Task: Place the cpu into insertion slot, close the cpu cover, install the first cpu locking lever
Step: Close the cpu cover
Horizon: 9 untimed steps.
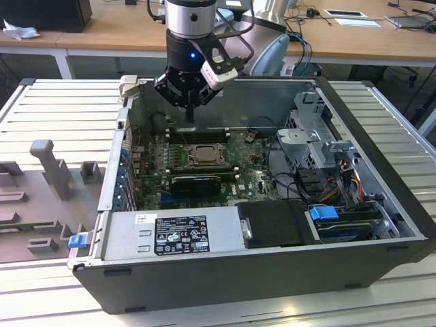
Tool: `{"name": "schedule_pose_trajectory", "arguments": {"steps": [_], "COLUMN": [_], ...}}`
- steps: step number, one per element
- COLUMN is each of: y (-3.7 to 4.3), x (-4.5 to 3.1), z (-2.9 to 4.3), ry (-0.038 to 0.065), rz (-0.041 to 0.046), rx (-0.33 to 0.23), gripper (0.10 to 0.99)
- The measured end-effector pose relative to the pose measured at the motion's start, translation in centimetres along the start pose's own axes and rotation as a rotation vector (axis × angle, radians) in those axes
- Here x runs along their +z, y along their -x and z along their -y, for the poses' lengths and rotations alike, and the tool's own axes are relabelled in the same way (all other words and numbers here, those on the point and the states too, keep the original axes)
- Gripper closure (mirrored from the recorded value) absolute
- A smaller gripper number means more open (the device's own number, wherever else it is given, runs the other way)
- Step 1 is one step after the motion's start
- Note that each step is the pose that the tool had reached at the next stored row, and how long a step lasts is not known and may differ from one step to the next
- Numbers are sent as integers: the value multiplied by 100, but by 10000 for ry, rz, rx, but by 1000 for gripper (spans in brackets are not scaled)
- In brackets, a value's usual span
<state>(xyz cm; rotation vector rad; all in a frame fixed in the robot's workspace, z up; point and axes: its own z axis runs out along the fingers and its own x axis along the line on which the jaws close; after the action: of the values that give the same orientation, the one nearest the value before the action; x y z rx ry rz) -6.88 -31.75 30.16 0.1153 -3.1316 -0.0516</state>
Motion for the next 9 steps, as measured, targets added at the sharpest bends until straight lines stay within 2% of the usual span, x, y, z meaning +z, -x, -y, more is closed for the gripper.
{"name": "schedule_pose_trajectory", "arguments": {"steps": [7, 9], "y": [-68, -135], "x": [6, 26], "z": [-4, -9], "ry": [18, 90], "rz": [22, 43], "rx": [-13, -15], "gripper": [980, 980]}}
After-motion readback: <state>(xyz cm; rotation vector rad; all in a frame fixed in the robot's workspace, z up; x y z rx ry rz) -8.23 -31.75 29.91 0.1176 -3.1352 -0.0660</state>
